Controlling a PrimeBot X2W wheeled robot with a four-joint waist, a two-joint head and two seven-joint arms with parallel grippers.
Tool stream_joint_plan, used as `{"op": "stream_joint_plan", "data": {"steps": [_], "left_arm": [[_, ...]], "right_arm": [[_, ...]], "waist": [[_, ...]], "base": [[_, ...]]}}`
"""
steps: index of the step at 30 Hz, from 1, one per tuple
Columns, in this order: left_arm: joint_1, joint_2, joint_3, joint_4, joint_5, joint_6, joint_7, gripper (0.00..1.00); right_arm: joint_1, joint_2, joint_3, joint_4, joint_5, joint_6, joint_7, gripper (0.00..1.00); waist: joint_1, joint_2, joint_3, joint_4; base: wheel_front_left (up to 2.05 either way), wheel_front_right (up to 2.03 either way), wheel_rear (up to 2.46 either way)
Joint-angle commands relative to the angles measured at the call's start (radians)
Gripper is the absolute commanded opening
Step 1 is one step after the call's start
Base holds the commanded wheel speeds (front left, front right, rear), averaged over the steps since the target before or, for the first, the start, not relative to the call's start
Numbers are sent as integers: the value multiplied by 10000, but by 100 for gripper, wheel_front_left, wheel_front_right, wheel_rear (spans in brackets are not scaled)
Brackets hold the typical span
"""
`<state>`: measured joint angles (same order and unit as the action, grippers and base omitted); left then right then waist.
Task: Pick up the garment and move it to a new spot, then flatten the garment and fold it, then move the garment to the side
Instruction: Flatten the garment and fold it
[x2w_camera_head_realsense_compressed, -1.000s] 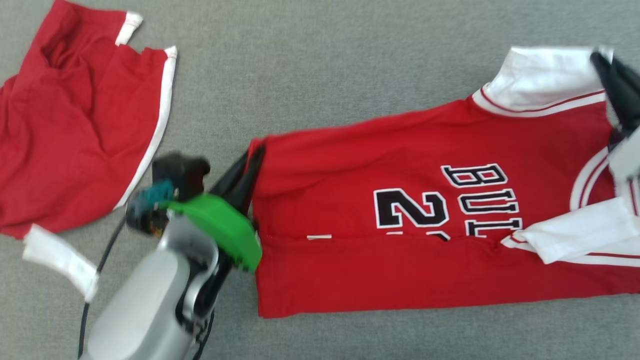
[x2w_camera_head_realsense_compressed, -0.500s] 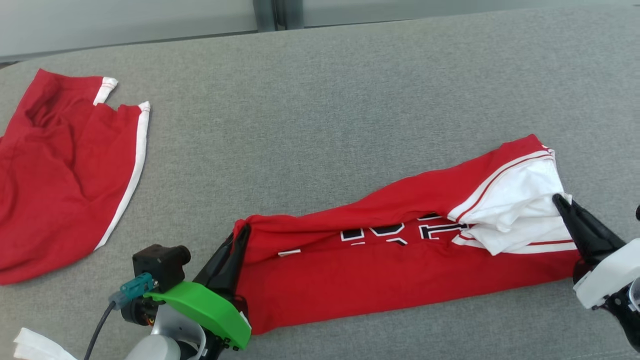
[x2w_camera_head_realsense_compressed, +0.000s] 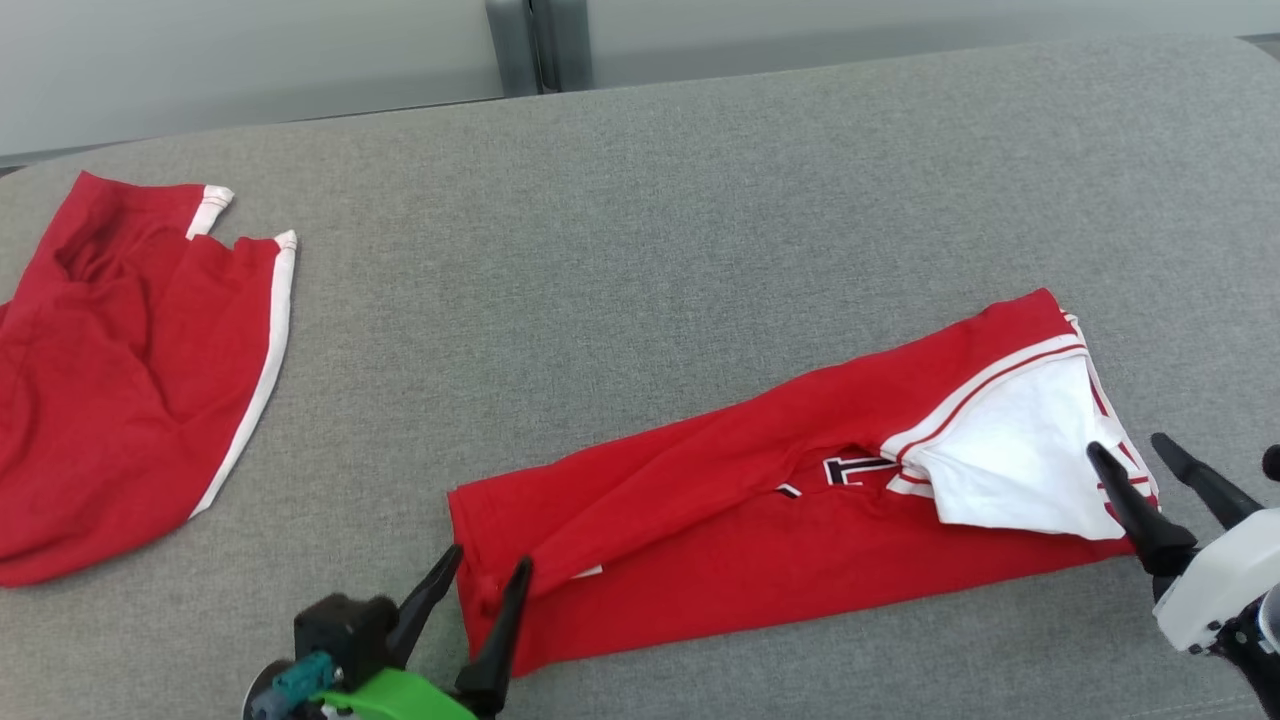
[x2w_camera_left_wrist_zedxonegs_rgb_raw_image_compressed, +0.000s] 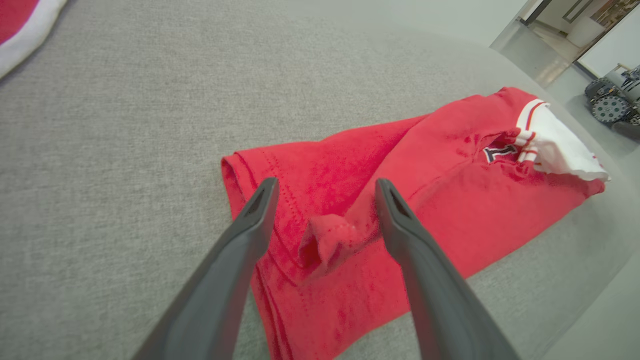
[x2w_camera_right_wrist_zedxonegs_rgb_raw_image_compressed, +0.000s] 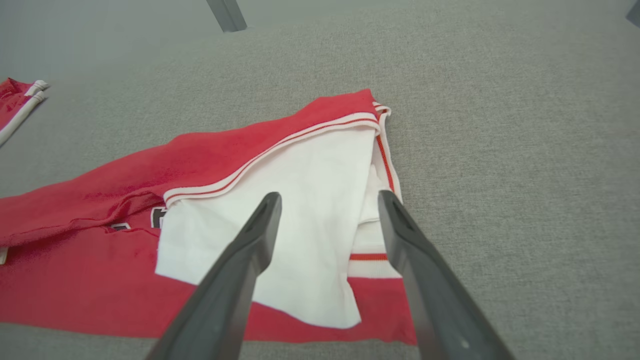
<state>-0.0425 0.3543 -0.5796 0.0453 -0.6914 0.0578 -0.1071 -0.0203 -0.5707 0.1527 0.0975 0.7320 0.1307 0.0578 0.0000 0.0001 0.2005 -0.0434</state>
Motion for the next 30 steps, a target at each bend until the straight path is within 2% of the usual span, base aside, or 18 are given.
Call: {"op": "stream_joint_plan", "data": {"steps": [1, 2, 5, 8, 14, 17, 21, 25, 30], "left_arm": [[242, 270, -16, 211, 349, 269, -97, 100], [256, 330, 9, 325, 716, 558, -348, 100], [493, 19, 353, 533, 1164, 1307, -1160, 100], [461, -355, 546, 719, 1661, 1629, -1512, 100], [285, -1445, 1137, 717, 2471, 1293, -1584, 100], [456, -1879, 1490, 849, 2776, 1020, -1584, 100], [554, -2264, 1916, 1025, 3121, 704, -1580, 100], [597, -2520, 2325, 1125, 3419, 386, -1581, 100], [561, -2750, 2664, 1235, 3690, 75, -1582, 100]], "right_arm": [[128, -29, -260, -98, -69, 1, 155, 100], [107, -30, -523, -184, -146, 1, 290, 100], [-262, 130, -1208, -130, -705, 2, 886, 100], [-873, 528, -1312, 112, -1533, 2, 1908, 100], [-2099, 1112, -738, 1388, -3548, 1, 3596, 100], [-2402, 1302, -809, 1946, -4206, 1, 3925, 100], [-2500, 1226, -1058, 2490, -4792, -4, 4051, 100], [-2564, 1228, -1193, 2807, -4868, -7, 4097, 100], [-2614, 1486, -752, 3093, -3985, 8, 4441, 100]], "waist": [[0, -1, -98, 31], [0, -1, -110, 37], [0, -1, -39, 24], [0, -1, 196, 117], [0, -1, 651, 358], [0, -1, 764, 501], [0, -1, 796, 630], [0, -1, 805, 678], [0, -1, 829, 678]], "base": [[0, 0, 0], [0, 0, 0], [0, 0, 0], [0, 0, 0], [0, 0, 0], [0, 0, 0], [0, 0, 0], [0, 0, 0], [0, 0, 0]]}}
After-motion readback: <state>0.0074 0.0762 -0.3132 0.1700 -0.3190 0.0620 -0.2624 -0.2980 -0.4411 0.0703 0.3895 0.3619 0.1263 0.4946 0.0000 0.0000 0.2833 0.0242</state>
